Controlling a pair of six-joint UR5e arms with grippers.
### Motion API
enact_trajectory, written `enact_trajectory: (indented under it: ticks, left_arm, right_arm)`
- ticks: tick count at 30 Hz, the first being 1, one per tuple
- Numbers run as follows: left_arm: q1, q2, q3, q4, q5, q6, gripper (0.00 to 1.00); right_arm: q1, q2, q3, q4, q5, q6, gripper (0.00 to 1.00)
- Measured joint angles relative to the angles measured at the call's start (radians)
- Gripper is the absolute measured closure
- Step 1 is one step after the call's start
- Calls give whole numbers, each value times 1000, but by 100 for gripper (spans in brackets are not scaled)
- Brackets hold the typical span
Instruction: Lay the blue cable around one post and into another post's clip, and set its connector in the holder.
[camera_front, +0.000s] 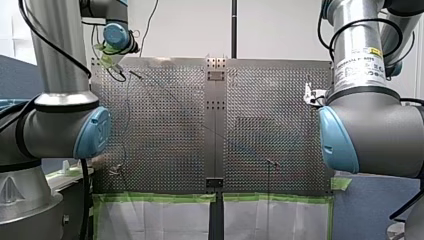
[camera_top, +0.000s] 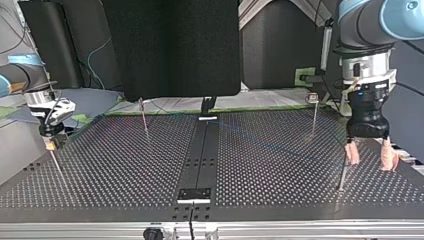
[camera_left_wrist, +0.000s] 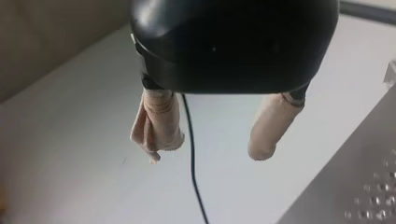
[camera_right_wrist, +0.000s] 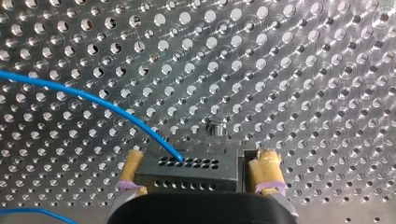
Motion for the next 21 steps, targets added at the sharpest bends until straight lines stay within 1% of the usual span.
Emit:
enact_trajectory:
  ticks: [4,6,8,11,21]
  left_arm:
    - [-7,-2,0,39,33,40,0]
    - [-9,-4,0,56,33,56,0]
    - [-12,-8,-1,71,22,76,0]
    - [-18,-15,-1,74,1,102,0]
    - [-42,-62,-1,29,-83,187,0]
  right_arm:
    - [0,0,0,0,0,0,0]
    - [0,0,0,0,0,0,0]
    - [0,0,0,0,0,0,0]
    - [0,0,0,0,0,0,0]
    - [0,0,0,0,0,0,0]
